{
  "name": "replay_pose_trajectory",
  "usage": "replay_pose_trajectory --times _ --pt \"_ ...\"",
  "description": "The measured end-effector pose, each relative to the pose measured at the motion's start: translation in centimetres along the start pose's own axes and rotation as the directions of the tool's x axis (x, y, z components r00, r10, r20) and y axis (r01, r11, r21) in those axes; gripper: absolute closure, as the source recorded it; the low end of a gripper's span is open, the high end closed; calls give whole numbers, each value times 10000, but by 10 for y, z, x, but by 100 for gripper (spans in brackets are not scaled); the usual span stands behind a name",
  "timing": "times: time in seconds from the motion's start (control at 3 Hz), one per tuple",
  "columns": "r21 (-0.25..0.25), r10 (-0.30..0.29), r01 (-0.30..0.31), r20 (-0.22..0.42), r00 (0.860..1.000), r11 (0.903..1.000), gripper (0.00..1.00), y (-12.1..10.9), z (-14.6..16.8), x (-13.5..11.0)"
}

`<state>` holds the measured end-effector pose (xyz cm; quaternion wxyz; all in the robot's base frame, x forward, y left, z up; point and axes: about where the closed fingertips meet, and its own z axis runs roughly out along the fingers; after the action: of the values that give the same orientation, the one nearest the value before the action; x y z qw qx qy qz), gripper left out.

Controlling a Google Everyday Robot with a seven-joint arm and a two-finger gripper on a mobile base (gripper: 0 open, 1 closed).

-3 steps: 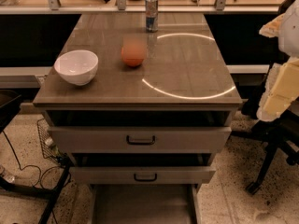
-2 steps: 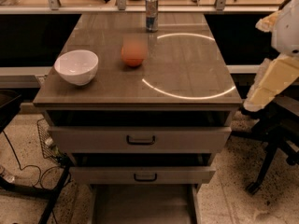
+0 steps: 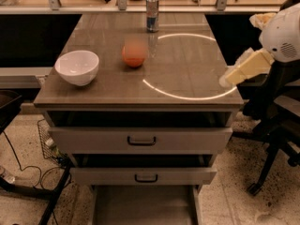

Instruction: Move redbull can near white bowl

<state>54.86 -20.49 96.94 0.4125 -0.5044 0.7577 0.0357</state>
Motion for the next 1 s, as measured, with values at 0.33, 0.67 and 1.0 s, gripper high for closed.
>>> replay_pose_trajectory --times 0.33,0.67,1.0 --pt "1224 574 -977 2979 9529 9877 0 -61 24 -34" --pt "1898 747 -1703 4279 9007 9669 0 -76 37 -54" --pt "2742 594 -2006 4487 8917 9405 0 -83 51 -82"
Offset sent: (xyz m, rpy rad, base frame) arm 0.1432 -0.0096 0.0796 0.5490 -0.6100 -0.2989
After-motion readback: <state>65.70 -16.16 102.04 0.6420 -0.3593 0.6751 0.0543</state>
